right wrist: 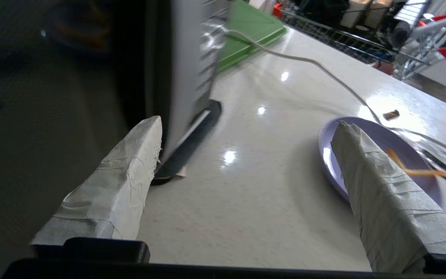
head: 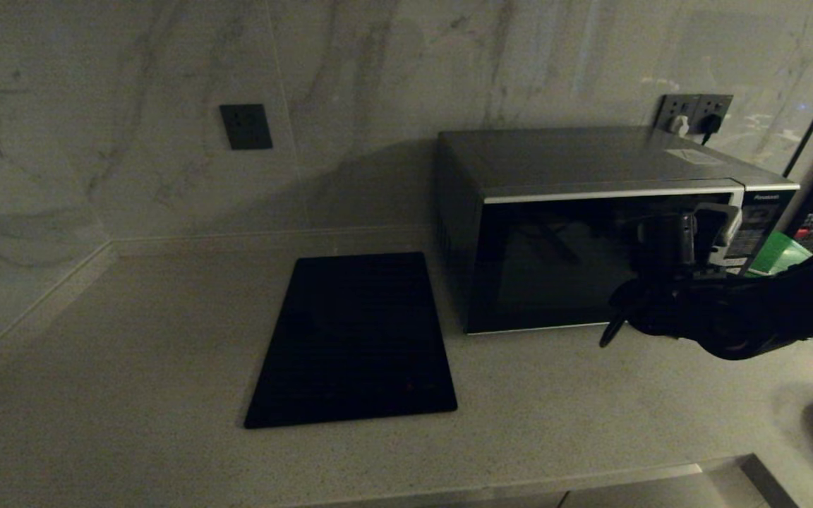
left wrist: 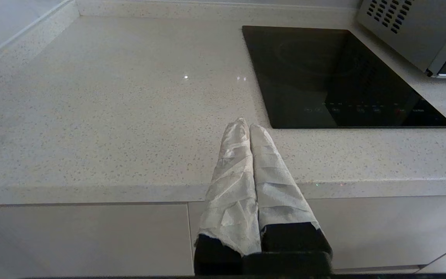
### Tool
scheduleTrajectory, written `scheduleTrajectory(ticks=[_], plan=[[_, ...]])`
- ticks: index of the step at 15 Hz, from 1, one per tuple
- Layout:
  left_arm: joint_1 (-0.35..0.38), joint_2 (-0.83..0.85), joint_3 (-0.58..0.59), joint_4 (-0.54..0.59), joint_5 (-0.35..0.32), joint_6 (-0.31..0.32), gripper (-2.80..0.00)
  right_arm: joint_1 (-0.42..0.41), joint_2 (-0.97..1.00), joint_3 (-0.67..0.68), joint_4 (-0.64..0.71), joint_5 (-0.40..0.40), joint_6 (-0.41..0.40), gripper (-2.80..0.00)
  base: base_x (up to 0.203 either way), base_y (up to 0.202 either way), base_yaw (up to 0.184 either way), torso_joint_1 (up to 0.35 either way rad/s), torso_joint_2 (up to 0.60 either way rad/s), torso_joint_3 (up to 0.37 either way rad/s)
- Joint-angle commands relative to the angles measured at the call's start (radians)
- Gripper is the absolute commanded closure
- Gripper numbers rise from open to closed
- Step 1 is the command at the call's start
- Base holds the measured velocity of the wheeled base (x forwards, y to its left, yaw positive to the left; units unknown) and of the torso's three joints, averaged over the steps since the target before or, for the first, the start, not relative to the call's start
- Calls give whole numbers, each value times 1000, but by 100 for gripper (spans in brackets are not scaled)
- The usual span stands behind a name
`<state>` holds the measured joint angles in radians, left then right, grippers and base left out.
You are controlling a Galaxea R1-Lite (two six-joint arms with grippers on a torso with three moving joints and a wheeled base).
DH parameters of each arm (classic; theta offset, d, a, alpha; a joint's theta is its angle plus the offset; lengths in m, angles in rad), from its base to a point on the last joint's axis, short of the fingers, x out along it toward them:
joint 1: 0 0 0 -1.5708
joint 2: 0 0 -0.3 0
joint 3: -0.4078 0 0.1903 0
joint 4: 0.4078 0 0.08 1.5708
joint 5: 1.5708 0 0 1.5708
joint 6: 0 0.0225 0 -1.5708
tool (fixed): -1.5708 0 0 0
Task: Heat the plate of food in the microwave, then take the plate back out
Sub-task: Open the microwave oven
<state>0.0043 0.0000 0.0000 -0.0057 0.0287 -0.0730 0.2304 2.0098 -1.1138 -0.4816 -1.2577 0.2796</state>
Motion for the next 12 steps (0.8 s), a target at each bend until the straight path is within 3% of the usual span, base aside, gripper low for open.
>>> scheduleTrajectory(ticks=[1, 5, 12], plan=[[0, 2, 0, 0, 0, -1, 0, -51, 53, -52, 21, 80, -10, -280, 0, 0, 0, 0, 0, 0], [0, 1, 0, 0, 0, -1, 0, -103, 68, -121, 31, 151, -48, -280, 0, 0, 0, 0, 0, 0], [0, 2, 0, 0, 0, -1, 0, -115, 74, -129, 29, 153, -59, -280, 0, 0, 0, 0, 0, 0]])
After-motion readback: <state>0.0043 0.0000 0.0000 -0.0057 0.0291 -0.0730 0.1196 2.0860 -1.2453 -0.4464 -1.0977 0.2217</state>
